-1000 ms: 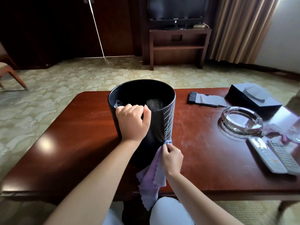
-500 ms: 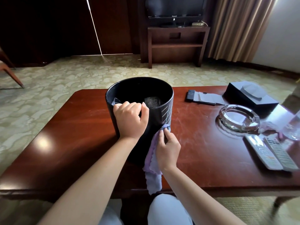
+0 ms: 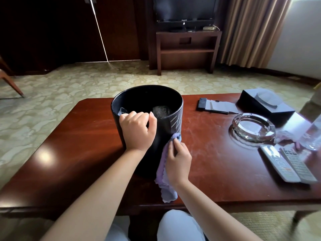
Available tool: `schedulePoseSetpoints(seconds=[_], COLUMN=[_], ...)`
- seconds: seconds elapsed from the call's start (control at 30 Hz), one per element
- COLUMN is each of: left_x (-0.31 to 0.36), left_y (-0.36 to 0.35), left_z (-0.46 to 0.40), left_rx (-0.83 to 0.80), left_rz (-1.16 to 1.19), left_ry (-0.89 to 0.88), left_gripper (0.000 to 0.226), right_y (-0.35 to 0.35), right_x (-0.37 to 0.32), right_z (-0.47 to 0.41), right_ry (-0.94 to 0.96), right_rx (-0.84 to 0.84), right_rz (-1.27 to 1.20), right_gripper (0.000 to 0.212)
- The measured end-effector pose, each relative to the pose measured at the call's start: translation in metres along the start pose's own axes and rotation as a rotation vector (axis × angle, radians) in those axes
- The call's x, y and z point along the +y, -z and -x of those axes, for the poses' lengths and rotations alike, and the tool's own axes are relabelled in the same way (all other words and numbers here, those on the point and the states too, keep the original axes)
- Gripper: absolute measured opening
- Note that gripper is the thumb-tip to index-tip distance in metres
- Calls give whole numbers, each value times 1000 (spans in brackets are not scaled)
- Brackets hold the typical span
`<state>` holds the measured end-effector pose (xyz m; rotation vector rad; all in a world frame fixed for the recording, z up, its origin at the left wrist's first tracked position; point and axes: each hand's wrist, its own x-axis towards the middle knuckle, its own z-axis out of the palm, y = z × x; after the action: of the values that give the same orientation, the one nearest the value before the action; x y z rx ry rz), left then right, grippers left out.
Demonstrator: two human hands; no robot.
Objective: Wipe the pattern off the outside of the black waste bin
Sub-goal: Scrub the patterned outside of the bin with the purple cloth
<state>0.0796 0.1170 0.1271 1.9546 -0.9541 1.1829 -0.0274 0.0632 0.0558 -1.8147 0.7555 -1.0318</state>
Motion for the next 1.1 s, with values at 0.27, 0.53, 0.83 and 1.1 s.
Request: schedulePoseSetpoints(seconds=[0.27, 0.53, 0.83, 1.1], left_x=[0, 1, -2, 1], left_y=[0, 2, 8, 18], left_z=[0, 0, 2, -2], left_rx=[-6, -15, -26, -35], left_rz=[1, 23, 156, 342], left_ry=[-2, 10, 48, 112], left_gripper=[41, 40, 41, 36], right_y=[4, 0, 6, 9], right_x=[-18, 0, -34, -42], right_z=[-12, 10, -29, -25], right_ry=[191, 290, 422, 589], right_rx=[36, -29, 76, 32], right_rz=[-39, 203, 225, 307], right_gripper=[21, 44, 41, 39])
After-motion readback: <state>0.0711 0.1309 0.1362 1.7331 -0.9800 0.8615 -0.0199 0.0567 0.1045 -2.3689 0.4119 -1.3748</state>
